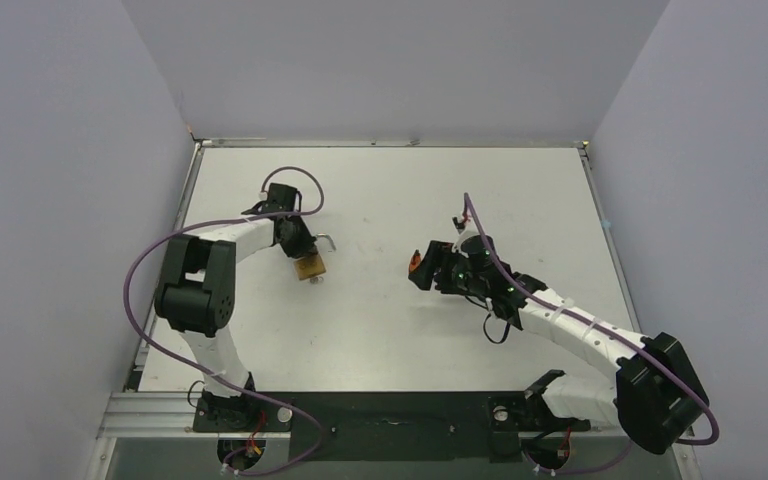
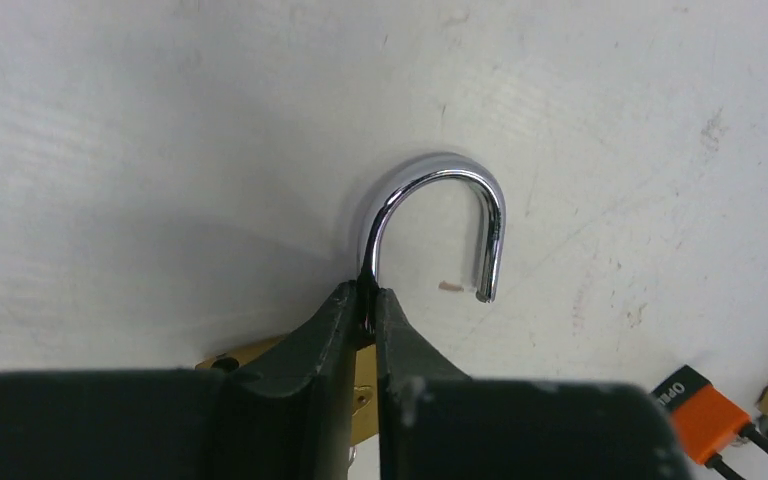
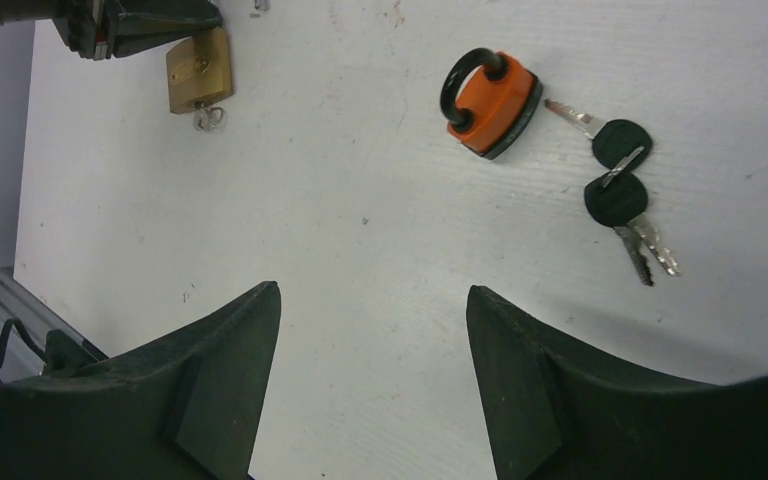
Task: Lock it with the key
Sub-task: Pick up the lock from the center of the board.
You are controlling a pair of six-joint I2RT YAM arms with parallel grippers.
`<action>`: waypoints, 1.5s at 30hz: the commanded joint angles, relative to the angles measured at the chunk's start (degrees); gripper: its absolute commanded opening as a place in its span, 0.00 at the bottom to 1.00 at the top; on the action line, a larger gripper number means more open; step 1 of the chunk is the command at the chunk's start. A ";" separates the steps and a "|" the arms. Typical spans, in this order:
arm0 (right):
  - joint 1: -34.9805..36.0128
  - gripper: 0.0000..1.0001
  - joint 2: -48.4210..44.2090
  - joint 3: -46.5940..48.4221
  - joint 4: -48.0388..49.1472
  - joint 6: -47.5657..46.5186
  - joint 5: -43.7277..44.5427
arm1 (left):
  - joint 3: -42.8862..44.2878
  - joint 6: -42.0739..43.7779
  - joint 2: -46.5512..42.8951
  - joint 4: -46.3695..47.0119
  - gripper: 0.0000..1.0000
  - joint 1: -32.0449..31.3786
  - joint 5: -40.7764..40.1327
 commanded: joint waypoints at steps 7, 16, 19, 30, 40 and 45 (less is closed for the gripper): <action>8.23 0.64 5.74 4.69 7.69 0.26 3.66 | -17.78 -14.94 -16.81 9.37 0.00 -0.90 9.70; 16.84 0.64 16.12 10.08 13.95 -0.58 7.34 | -26.23 -22.01 -29.67 13.93 0.00 -1.46 14.72; 18.51 0.64 20.56 11.51 17.08 -1.97 7.91 | -27.04 -22.47 -31.15 13.98 0.00 -1.51 16.34; 25.65 0.64 31.46 14.19 29.30 -7.56 19.58 | -28.26 -22.59 -33.90 14.54 0.00 -1.39 18.94; 27.09 0.57 40.13 17.13 34.36 -7.95 19.97 | -27.91 -22.07 -33.90 14.63 0.00 -1.20 19.97; 27.09 0.51 42.66 17.65 37.00 -7.49 19.99 | -27.67 -21.80 -33.82 14.36 0.00 -0.97 20.46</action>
